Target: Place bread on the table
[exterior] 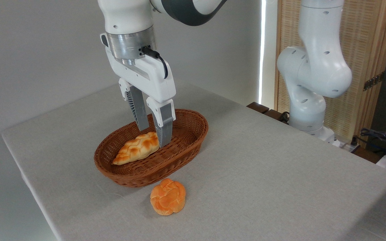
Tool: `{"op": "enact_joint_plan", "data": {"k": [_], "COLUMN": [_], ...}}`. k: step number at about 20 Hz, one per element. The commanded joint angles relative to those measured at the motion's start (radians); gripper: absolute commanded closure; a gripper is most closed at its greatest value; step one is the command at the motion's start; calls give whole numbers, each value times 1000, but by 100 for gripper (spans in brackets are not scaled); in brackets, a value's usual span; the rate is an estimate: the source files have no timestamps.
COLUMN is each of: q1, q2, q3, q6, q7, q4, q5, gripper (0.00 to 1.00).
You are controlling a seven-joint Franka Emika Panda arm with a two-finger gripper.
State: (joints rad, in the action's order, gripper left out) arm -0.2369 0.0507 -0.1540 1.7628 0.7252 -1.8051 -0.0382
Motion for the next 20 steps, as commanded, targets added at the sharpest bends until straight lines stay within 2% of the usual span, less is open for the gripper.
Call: {"op": "enact_joint_plan", "data": {"k": [1,20], "q1": [1,1], "q2": [0,14], "q3": [-9,-9], "q6": [-20,-20], "q7": [3,2], "q4": [16,16], "q5": [-16,-16], "gripper": [0,0]}}
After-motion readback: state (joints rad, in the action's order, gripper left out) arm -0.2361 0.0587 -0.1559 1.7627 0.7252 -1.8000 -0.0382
